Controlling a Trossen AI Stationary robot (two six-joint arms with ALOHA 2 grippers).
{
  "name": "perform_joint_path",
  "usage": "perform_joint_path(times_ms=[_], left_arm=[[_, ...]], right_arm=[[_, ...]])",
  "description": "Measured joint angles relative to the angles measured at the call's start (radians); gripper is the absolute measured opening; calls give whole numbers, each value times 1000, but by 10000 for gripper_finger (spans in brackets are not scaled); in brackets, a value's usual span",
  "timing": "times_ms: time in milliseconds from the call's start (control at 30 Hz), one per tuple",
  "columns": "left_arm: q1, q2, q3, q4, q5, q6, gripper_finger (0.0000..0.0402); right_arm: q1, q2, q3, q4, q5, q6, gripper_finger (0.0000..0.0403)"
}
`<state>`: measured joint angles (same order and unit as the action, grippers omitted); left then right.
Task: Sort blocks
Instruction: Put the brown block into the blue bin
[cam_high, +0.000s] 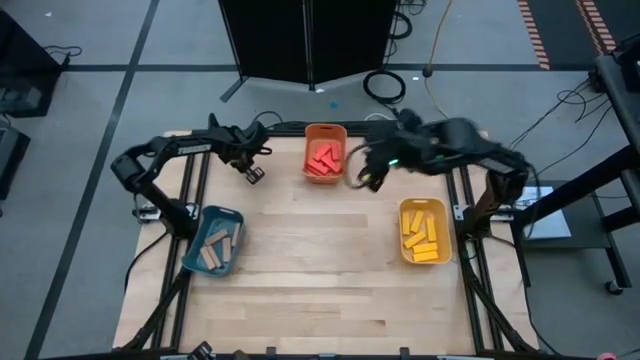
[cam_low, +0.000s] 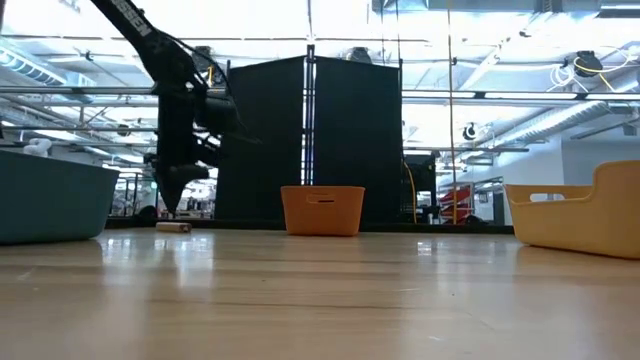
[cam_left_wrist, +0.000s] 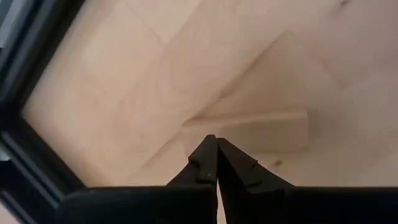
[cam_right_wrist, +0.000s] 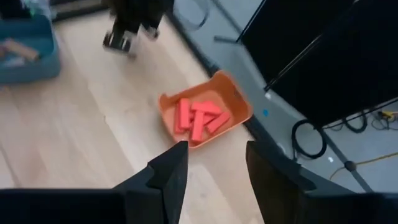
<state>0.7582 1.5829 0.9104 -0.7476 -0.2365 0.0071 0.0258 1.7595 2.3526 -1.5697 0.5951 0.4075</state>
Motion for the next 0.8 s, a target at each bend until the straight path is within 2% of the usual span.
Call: perform_joint_path(times_ms=[300,433,600,800], left_arm=[[-16,92,5,27,2,-1,4],[-64,106,4,23,6,-10,4],[-197,107,3,36,23,-59,4],[-441,108,2,79,32,-156,4]], right_arm=[[44,-11,-1,-1,8,0,155],[45,-26,5,-2,18,9,155],[45,-14,1,-1,9,36,155],[72,-20,4,-2,5,81,155]])
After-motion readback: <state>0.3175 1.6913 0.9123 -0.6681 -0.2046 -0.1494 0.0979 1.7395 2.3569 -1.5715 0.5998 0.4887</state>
